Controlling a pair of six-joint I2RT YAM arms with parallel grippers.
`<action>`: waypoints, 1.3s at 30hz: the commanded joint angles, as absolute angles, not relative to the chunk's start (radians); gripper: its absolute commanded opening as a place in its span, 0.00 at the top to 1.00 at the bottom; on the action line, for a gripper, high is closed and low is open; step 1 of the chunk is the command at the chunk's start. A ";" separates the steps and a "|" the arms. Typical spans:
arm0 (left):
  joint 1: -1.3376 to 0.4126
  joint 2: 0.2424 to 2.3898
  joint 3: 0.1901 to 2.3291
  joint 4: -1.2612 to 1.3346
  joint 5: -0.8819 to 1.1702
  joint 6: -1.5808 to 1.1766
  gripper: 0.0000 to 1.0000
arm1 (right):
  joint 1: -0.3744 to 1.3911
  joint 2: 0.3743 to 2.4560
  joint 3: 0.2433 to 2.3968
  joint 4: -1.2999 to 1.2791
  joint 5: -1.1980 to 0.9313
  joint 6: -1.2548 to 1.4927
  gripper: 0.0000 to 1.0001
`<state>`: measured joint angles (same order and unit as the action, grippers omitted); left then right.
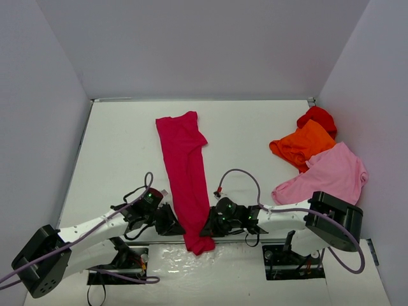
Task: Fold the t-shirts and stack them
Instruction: Grab the bottom of the folded rectangular tshirt with both arms, then fold the folded rectangular tshirt in 1/3 of the way
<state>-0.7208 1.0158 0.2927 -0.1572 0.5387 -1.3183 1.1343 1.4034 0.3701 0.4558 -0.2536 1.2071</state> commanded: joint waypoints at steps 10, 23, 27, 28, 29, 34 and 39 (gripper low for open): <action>-0.702 0.979 0.470 -0.219 0.545 -1.256 1.00 | 1.066 1.422 0.658 0.305 -0.280 0.954 1.00; -0.436 1.118 0.761 -0.421 0.630 -0.980 1.00 | 0.908 1.418 0.710 0.279 -0.394 0.875 1.00; -0.337 1.194 0.855 -0.478 0.648 -0.888 1.00 | 0.829 1.438 0.741 0.274 -0.439 0.824 1.00; -0.320 1.218 0.884 -0.475 0.656 -0.876 1.00 | 0.799 1.453 0.771 0.270 -0.451 0.804 1.00; -0.303 1.243 0.912 -0.472 0.663 -0.865 1.00 | 0.769 1.468 0.801 0.267 -0.462 0.784 1.00; -0.262 1.393 1.002 -0.427 0.683 -0.839 1.00 | 0.689 1.619 0.937 0.266 -0.506 0.699 1.00; -0.237 1.526 1.116 -0.380 0.677 -0.836 1.00 | 0.617 1.847 1.092 0.357 -0.600 0.715 1.00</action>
<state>-0.2591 1.4592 0.9933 -0.4462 0.6604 -0.8732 0.6649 1.6935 0.9597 0.2577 -0.4922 0.7398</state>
